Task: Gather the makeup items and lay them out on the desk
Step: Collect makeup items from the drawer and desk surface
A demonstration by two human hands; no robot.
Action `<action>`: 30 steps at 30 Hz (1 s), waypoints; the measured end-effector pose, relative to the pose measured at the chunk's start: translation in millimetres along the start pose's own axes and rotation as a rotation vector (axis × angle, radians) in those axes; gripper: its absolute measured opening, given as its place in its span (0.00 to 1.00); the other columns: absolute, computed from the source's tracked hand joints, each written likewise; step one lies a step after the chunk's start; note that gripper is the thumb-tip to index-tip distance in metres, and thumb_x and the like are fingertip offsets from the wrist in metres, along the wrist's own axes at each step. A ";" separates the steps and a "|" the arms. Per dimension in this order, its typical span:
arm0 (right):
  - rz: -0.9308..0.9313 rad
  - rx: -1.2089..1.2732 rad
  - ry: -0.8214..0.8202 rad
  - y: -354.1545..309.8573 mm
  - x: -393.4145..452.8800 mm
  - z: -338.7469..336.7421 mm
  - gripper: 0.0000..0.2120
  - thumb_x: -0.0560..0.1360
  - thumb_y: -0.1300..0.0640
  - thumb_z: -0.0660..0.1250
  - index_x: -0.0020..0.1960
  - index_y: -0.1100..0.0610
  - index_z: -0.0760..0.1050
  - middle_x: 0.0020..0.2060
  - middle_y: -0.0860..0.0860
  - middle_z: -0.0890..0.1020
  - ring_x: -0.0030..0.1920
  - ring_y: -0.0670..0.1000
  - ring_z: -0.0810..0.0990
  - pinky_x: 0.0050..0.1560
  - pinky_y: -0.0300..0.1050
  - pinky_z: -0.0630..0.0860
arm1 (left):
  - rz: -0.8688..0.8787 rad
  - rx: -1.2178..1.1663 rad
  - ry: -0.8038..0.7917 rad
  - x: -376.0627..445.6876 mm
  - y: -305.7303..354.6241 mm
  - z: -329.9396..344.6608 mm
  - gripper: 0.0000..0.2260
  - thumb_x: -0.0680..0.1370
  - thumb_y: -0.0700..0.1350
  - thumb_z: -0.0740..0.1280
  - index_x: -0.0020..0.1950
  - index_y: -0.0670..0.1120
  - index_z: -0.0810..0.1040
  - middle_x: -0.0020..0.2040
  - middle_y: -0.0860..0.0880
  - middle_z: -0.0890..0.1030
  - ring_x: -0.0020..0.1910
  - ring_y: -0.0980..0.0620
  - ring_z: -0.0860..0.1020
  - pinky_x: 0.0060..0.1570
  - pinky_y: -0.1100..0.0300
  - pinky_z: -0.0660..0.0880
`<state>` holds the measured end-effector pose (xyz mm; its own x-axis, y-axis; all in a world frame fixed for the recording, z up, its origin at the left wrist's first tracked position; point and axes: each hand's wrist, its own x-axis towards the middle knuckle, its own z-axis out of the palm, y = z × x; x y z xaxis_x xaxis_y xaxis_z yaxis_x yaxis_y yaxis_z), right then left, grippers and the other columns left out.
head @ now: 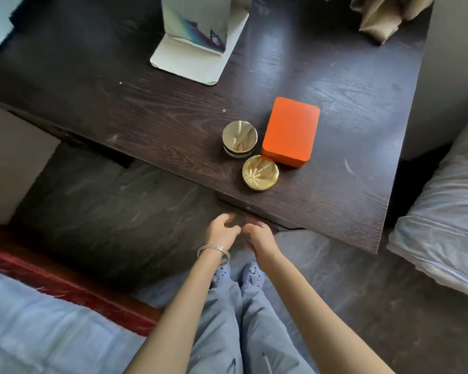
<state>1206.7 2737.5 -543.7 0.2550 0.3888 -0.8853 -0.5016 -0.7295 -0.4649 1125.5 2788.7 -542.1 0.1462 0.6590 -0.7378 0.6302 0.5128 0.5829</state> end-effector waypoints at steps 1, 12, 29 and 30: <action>-0.033 -0.013 -0.038 0.2 -3.6 10.6 0.19 0.74 0.67 0.59 0.63 0.58 0.69 0.44 0.52 0.76 0.45 0.50 0.73 0.44 0.41 0.70 | -0.005 -0.044 0.025 -3.2 -4.9 -9.6 0.21 0.72 0.33 0.67 0.65 0.39 0.73 0.64 0.41 0.76 0.63 0.45 0.74 0.66 0.52 0.69; -0.164 -0.211 -0.246 -6.5 -41.2 144.8 0.21 0.75 0.68 0.58 0.66 0.55 0.70 0.60 0.49 0.74 0.58 0.47 0.72 0.63 0.46 0.68 | -0.056 -0.269 0.268 -30.8 -65.8 -150.5 0.19 0.74 0.37 0.67 0.65 0.44 0.74 0.63 0.45 0.77 0.62 0.49 0.75 0.61 0.61 0.68; -0.219 -0.314 -0.305 -43.8 -64.1 406.7 0.16 0.77 0.66 0.61 0.62 0.54 0.73 0.58 0.51 0.77 0.61 0.50 0.74 0.62 0.47 0.72 | -0.012 -0.409 0.400 -0.4 -102.5 -416.0 0.18 0.75 0.40 0.65 0.65 0.45 0.73 0.63 0.47 0.77 0.61 0.50 0.75 0.57 0.61 0.67; -0.214 -0.318 -0.308 -44.5 -63.1 417.0 0.16 0.77 0.66 0.61 0.62 0.54 0.73 0.58 0.51 0.77 0.61 0.50 0.74 0.62 0.47 0.72 | -0.019 -0.419 0.398 2.5 -104.9 -424.0 0.18 0.76 0.40 0.65 0.65 0.45 0.73 0.63 0.47 0.77 0.60 0.50 0.75 0.56 0.61 0.67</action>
<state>868.2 2980.1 -463.4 0.0442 0.6622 -0.7480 -0.1755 -0.7319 -0.6584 736.4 2969.9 -460.8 -0.2116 0.7620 -0.6120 0.2619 0.6475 0.7156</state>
